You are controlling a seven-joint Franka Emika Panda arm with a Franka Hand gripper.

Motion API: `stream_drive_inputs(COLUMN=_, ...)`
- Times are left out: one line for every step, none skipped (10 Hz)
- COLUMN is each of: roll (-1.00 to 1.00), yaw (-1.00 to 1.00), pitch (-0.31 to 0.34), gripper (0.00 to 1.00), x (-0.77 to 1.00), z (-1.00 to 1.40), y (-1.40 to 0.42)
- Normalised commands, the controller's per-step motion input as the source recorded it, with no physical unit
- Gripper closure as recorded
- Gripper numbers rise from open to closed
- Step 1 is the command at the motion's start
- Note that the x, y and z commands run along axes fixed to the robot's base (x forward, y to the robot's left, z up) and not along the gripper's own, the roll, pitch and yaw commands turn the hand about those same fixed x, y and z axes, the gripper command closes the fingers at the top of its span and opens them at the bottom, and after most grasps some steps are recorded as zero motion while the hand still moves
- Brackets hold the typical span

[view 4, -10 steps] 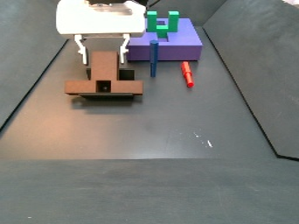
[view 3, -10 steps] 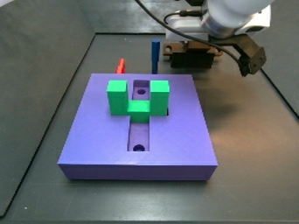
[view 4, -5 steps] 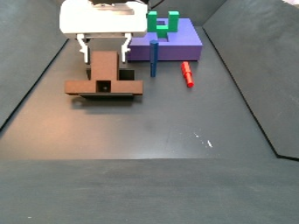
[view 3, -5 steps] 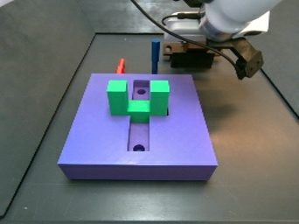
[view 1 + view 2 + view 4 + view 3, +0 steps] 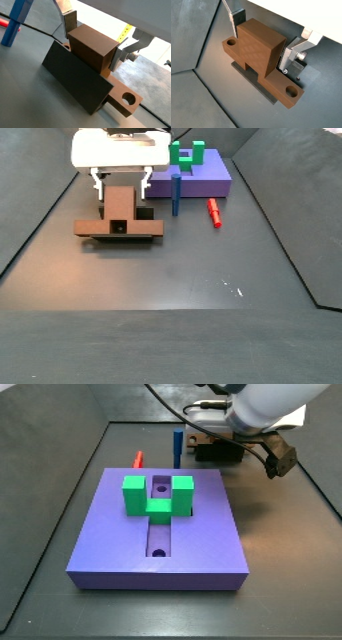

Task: Pick up the brown object. Move up. Place the brown object on the fixture. Regrasp the brown object. Move to above the board. Insert the brown object.
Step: Regrasp the brown object.

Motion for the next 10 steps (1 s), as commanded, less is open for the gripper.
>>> stream_drive_inputs(roll=0.10, yaw=0.00, pitch=0.000, gripper=0.00, x=0.00, z=-0.13, y=-0.02)
stream_drive_inputs(roll=0.11, yaw=0.00, pitch=0.003, gripper=0.00, x=0.00, z=-0.03, y=0.00)
stream_drive_inputs(roll=0.04, yaw=0.00, pitch=0.060, gripper=0.00, x=0.02, z=0.00, y=0.00)
stream_drive_inputs(roll=0.02, yaw=0.00, pitch=0.057, gripper=0.00, x=0.03, z=0.00, y=0.00)
stream_drive_inputs(roll=0.03, yaw=0.00, pitch=0.023, gripper=0.00, x=0.00, z=0.00, y=0.00)
stream_drive_inputs(roll=0.03, yaw=0.00, pitch=0.026, gripper=0.00, x=0.00, z=0.00, y=0.00)
stream_drive_inputs(roll=0.00, yaw=0.00, pitch=0.000, gripper=0.00, x=0.00, z=0.00, y=0.00)
stream_drive_inputs(roll=0.00, yaw=0.00, pitch=0.000, gripper=1.00, x=0.00, z=0.00, y=0.00)
stream_drive_inputs(roll=0.00, yaw=0.00, pitch=0.000, gripper=1.00, x=0.00, z=0.00, y=0.00)
stream_drive_inputs(roll=0.00, yaw=0.00, pitch=0.000, gripper=1.00, x=0.00, z=0.00, y=0.00)
